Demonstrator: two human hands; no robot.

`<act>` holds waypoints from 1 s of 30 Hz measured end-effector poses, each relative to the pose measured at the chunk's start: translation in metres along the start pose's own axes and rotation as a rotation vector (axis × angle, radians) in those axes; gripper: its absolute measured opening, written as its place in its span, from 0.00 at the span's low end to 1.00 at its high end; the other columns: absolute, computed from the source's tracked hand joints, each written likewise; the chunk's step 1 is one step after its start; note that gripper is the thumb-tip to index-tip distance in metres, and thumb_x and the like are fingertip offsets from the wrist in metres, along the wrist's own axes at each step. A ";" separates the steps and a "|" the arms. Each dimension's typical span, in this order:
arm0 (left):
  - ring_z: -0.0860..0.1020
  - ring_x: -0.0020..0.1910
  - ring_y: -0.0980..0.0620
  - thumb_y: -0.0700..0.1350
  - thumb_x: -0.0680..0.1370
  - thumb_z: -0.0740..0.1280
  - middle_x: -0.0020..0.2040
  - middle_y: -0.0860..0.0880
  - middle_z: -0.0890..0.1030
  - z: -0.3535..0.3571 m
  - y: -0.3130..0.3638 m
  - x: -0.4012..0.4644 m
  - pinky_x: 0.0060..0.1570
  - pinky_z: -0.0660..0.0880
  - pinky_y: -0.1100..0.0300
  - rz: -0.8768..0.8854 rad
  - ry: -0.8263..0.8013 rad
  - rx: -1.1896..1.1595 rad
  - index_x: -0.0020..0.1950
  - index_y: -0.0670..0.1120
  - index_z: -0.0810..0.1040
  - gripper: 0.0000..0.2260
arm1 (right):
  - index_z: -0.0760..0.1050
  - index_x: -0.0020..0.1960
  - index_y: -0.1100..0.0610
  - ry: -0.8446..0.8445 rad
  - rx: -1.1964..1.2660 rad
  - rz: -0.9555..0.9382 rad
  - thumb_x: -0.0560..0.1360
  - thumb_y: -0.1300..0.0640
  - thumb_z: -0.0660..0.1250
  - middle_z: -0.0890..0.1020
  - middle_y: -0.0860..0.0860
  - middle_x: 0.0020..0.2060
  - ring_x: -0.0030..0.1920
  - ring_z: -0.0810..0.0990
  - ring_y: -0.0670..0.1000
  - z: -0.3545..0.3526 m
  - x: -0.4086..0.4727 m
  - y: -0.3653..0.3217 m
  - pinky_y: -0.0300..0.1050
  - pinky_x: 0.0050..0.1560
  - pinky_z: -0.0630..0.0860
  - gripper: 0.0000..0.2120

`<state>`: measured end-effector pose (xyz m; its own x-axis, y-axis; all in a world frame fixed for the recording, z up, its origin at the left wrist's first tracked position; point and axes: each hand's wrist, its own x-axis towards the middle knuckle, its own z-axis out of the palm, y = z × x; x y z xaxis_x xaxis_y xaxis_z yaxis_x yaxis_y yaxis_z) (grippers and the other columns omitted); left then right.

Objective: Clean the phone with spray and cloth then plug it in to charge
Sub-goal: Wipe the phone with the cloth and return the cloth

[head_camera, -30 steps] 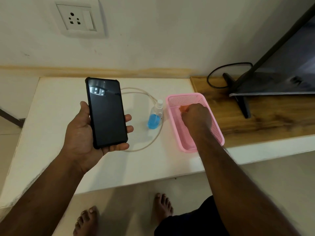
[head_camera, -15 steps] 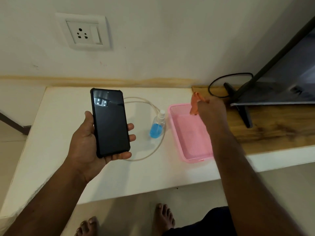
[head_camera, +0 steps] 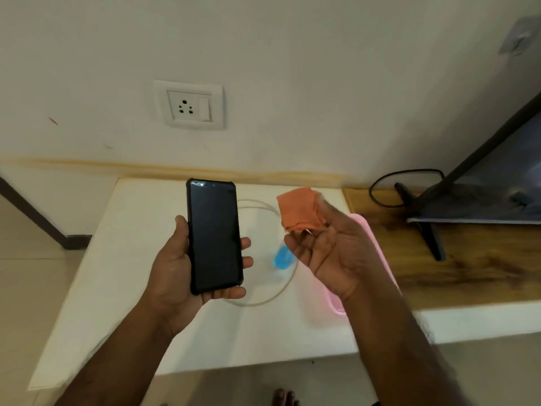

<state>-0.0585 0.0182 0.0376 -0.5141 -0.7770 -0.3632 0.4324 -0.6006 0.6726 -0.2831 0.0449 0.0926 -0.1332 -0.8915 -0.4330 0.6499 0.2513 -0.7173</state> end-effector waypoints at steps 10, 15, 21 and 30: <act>0.83 0.55 0.36 0.69 0.78 0.48 0.58 0.39 0.85 -0.002 0.009 -0.012 0.36 0.84 0.44 -0.051 0.112 0.141 0.68 0.48 0.77 0.34 | 0.77 0.46 0.44 0.287 -0.688 -0.431 0.74 0.46 0.69 0.84 0.40 0.44 0.48 0.84 0.50 0.028 0.011 0.035 0.29 0.36 0.76 0.04; 0.84 0.54 0.37 0.70 0.74 0.50 0.57 0.41 0.85 0.009 -0.001 -0.014 0.38 0.83 0.44 -0.088 0.088 0.276 0.67 0.49 0.77 0.35 | 0.80 0.48 0.44 0.340 -0.906 -0.714 0.77 0.49 0.69 0.84 0.38 0.39 0.45 0.81 0.36 0.040 0.014 0.055 0.29 0.42 0.74 0.02; 0.86 0.44 0.43 0.72 0.69 0.50 0.47 0.45 0.88 0.019 -0.014 -0.010 0.33 0.84 0.48 -0.085 0.145 0.466 0.55 0.58 0.83 0.31 | 0.80 0.61 0.44 0.213 -1.059 -0.860 0.79 0.59 0.68 0.81 0.42 0.50 0.52 0.79 0.39 0.037 0.012 0.070 0.28 0.49 0.74 0.15; 0.85 0.34 0.57 0.73 0.66 0.47 0.34 0.59 0.86 0.023 -0.018 -0.007 0.25 0.79 0.63 -0.041 0.180 0.574 0.40 0.68 0.85 0.26 | 0.80 0.63 0.52 0.009 -1.211 -1.037 0.79 0.60 0.62 0.80 0.45 0.56 0.57 0.79 0.43 0.036 0.009 0.071 0.35 0.58 0.76 0.15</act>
<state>-0.0796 0.0382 0.0426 -0.3665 -0.8053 -0.4661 -0.0795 -0.4720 0.8780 -0.2112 0.0414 0.0571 -0.1262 -0.8583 0.4974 -0.6726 -0.2945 -0.6789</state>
